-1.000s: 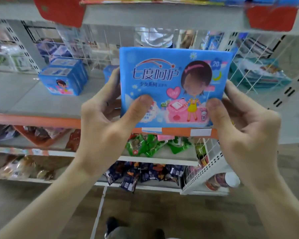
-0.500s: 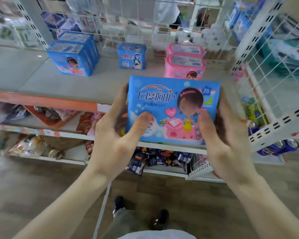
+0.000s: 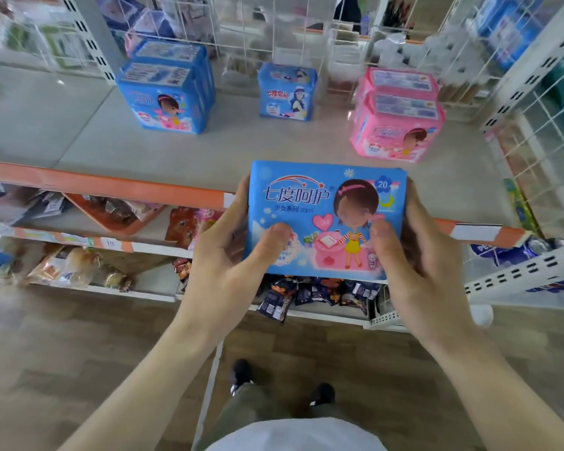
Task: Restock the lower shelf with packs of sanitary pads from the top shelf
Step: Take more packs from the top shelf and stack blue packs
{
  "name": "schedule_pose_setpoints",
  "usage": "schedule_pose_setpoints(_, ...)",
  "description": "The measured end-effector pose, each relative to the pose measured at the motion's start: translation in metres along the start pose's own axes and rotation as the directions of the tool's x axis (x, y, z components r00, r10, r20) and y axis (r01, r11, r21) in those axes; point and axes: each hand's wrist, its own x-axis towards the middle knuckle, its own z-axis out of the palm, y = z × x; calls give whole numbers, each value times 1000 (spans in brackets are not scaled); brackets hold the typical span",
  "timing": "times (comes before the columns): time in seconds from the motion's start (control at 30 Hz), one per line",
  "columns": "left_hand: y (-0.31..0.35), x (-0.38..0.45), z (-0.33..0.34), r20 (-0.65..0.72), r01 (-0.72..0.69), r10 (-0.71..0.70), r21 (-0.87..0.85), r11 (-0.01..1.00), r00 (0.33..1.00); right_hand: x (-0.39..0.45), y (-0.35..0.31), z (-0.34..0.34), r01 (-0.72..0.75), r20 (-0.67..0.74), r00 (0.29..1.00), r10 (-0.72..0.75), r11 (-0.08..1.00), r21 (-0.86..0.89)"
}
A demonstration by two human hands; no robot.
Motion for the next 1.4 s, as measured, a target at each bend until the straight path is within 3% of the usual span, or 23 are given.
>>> schedule_pose_setpoints(0.73,-16,22,-108,-43,44,-45,-13,999,998,25,-9,109,-106,39,994,105,994,32)
schedule_pose_setpoints(1.03,-13,36,-107,-56,71,-75,-57,996,996,37,-5,107,-152,74,987,144,982,110)
schedule_pose_setpoints(1.23,4,47,-94,-100,83,-92,-94,992,991,56,-17,97,-214,-4,972,234,897,386)
schedule_pose_setpoints(1.4,-1,52,-82,-119,131,-136,-51,990,983,72,-12,83,-181,45,983,176,927,328)
